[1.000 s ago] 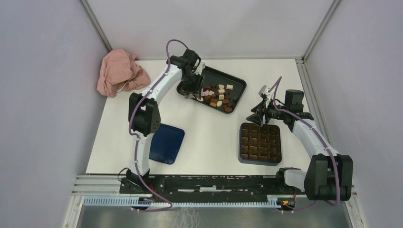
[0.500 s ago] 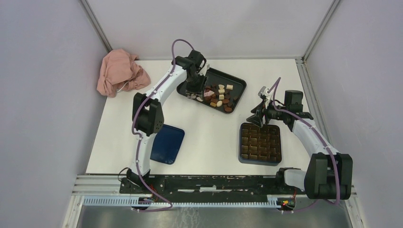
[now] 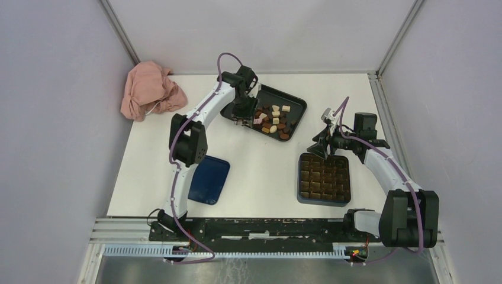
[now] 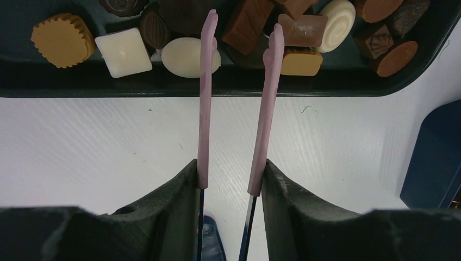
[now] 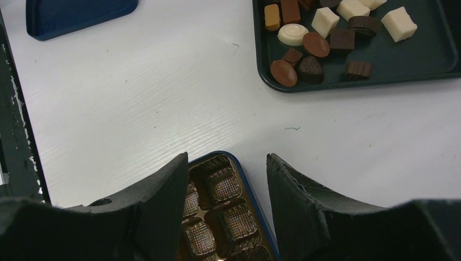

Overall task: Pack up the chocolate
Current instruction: Pick up the fake chocolate from the plate.

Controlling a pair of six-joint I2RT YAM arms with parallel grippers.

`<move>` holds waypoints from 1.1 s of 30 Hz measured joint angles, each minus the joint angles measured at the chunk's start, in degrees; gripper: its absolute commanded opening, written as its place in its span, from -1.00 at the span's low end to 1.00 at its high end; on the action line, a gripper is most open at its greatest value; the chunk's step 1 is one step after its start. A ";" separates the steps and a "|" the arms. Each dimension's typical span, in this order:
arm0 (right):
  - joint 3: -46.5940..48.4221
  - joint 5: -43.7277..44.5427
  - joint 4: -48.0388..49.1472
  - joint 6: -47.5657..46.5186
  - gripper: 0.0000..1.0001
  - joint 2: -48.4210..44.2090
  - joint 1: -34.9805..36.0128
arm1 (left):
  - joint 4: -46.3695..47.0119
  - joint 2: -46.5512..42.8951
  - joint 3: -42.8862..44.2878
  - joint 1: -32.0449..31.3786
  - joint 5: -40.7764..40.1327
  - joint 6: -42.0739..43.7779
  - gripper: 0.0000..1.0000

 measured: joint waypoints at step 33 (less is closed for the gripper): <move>0.00 -0.04 -1.27 -0.66 0.20 0.00 0.00 | -1.27 3.41 2.58 0.00 0.09 2.47 -0.62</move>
